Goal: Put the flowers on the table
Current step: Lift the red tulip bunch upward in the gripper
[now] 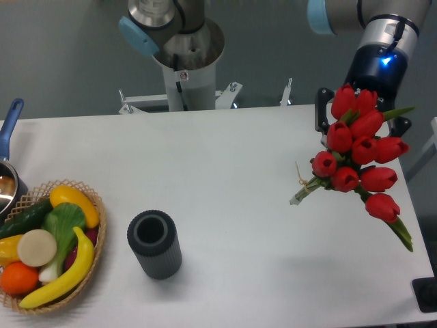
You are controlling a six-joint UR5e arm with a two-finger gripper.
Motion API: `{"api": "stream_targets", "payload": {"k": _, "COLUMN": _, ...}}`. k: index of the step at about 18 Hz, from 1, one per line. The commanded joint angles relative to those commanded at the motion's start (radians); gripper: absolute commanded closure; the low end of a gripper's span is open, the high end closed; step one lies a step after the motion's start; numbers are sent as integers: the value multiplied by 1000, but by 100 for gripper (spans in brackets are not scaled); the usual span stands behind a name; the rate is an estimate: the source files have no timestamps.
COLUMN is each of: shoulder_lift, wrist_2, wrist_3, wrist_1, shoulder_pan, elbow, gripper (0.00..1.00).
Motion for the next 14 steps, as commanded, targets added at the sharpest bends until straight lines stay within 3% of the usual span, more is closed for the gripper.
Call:
{"api": "stream_targets", "payload": {"k": 2, "shoulder_lift": 11, "wrist_2": 6, "wrist_3": 27, "wrist_1": -3, "shoulder_pan": -5, "elbow": -34, "gripper": 53}}
{"api": "stream_targets", "payload": {"k": 5, "shoulder_lift": 18, "wrist_2": 34, "wrist_3": 29, "wrist_1": -5, "shoulder_pan": -3, "elbow": -35, "gripper": 53}}
{"api": "stream_targets", "payload": {"k": 10, "shoulder_lift": 89, "wrist_2": 372, "wrist_3": 29, "wrist_1": -9, "shoulder_pan": -18, "elbow": -67, "gripper": 53}}
{"api": "stream_targets", "payload": {"k": 14, "shoulder_lift": 101, "wrist_2": 596, "wrist_3": 35, "wrist_1": -14, "shoulder_pan": -55, "elbow": -78, "gripper": 53}}
